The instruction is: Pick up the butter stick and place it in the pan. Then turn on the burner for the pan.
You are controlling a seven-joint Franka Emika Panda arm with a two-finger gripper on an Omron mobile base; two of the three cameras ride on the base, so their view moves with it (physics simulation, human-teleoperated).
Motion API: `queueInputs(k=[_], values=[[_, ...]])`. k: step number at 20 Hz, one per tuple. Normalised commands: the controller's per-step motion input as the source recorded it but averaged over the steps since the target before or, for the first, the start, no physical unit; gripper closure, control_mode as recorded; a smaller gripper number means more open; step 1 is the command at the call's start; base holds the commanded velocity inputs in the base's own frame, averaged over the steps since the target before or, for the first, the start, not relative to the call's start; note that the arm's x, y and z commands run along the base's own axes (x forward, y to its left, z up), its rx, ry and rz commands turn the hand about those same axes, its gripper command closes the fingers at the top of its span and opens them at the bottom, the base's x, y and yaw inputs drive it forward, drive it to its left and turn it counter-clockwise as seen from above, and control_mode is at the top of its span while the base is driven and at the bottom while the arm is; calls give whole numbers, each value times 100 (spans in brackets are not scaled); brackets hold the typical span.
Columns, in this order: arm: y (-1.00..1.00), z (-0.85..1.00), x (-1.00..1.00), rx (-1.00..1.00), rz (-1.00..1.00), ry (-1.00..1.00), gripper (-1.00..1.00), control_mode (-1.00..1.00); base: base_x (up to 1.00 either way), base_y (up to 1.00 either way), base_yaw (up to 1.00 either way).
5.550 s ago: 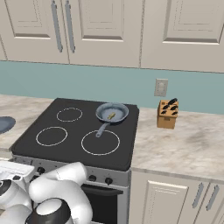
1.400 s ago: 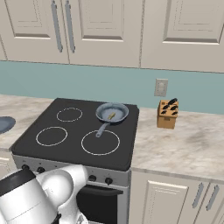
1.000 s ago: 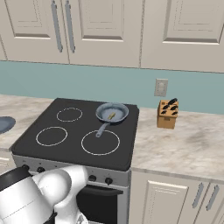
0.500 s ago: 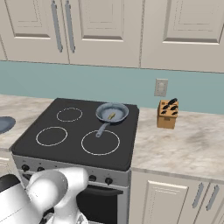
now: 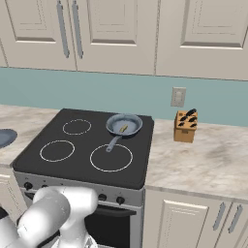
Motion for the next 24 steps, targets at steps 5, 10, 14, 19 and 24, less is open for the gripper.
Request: queueInputs(k=[5,10,14,19,24], values=[[-9,-7,14,2,4,-4,-100,-100,0,0,0],[-4,-1,7,4,5,-8,-100,-100,0,0,0],[-5,0,9,6,5,-9,-100,-100,0,0,0],[-12,0,20,8,5,-7,-100,-100,0,0,0],[-19,-1,31,10,4,-2,-100,-100,0,0,0]])
